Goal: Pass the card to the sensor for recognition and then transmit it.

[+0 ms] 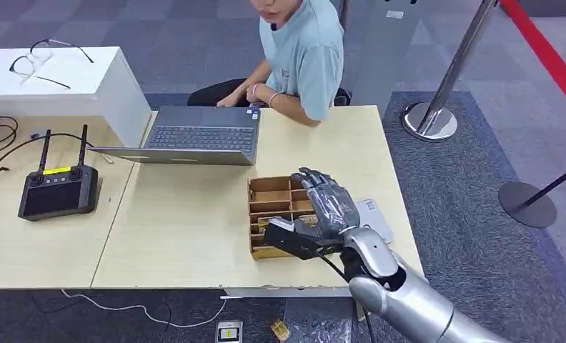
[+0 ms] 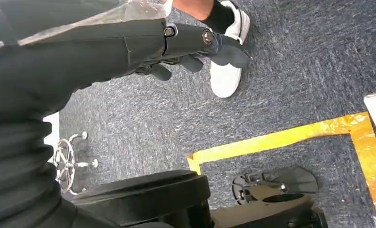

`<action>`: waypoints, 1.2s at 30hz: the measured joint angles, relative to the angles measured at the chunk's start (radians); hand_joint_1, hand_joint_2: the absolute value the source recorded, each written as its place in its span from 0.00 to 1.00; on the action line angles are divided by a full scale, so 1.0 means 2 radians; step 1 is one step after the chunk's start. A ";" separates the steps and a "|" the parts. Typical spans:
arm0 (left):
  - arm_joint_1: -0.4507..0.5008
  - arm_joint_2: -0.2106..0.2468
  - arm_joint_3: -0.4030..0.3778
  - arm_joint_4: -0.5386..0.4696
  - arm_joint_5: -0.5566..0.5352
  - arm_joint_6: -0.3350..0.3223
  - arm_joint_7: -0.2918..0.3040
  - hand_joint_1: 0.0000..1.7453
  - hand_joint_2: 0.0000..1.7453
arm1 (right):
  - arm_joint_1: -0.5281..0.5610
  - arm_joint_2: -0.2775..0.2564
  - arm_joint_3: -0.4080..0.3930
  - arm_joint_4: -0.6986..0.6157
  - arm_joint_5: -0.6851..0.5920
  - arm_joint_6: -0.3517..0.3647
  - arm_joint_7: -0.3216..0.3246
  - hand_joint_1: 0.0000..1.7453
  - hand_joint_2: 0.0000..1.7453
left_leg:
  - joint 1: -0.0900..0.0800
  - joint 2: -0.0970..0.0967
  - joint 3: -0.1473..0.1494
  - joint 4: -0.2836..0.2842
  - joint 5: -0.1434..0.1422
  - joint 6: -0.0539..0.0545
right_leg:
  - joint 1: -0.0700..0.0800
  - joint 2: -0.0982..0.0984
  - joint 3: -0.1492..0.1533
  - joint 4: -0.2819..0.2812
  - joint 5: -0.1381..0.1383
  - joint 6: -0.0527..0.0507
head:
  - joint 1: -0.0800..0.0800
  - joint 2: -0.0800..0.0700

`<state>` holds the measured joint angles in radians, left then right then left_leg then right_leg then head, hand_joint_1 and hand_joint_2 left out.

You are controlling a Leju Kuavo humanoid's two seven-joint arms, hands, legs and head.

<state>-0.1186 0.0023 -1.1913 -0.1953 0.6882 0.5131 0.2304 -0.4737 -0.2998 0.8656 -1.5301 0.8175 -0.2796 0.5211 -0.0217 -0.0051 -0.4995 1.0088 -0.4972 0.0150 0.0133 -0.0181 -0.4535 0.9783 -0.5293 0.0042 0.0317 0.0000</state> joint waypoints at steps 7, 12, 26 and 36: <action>0.000 0.000 0.000 0.000 0.000 0.000 0.000 0.00 1.00 | 0.002 0.000 0.000 0.002 0.000 0.000 0.000 0.20 1.00 | 0.000 0.000 0.000 0.000 0.000 0.000 | 0.000 0.000 0.000 0.000 0.000 0.000 | 0.000 0.000; 0.000 0.000 0.000 0.000 0.000 0.000 0.000 0.00 1.00 | 0.002 0.000 0.000 0.003 0.000 -0.001 0.000 0.16 1.00 | 0.000 0.000 0.000 0.000 0.000 0.000 | 0.000 0.000 0.000 0.000 0.000 0.000 | 0.000 0.000; 0.000 0.000 0.000 0.000 0.000 0.000 0.003 0.00 1.00 | 0.013 -0.001 -0.004 0.014 0.000 -0.020 -0.005 0.48 1.00 | 0.000 0.000 0.000 0.000 0.000 0.000 | 0.000 0.000 0.000 0.000 0.000 0.000 | 0.000 0.000; 0.000 0.000 0.000 0.000 -0.002 0.001 0.000 0.00 1.00 | 0.020 0.000 -0.005 0.029 -0.005 -0.031 -0.011 0.48 1.00 | 0.000 0.000 0.000 0.000 0.000 0.000 | 0.000 0.000 0.000 0.000 0.000 0.000 | 0.000 0.000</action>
<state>-0.1189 0.0031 -1.1913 -0.1953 0.6836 0.5150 0.2312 -0.4341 -0.2991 0.8549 -1.4721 0.8068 -0.3414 0.4990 -0.0217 -0.0051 -0.4996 1.0088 -0.4973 0.0150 0.0133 -0.0181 -0.4535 0.9783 -0.5293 0.0042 0.0317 0.0000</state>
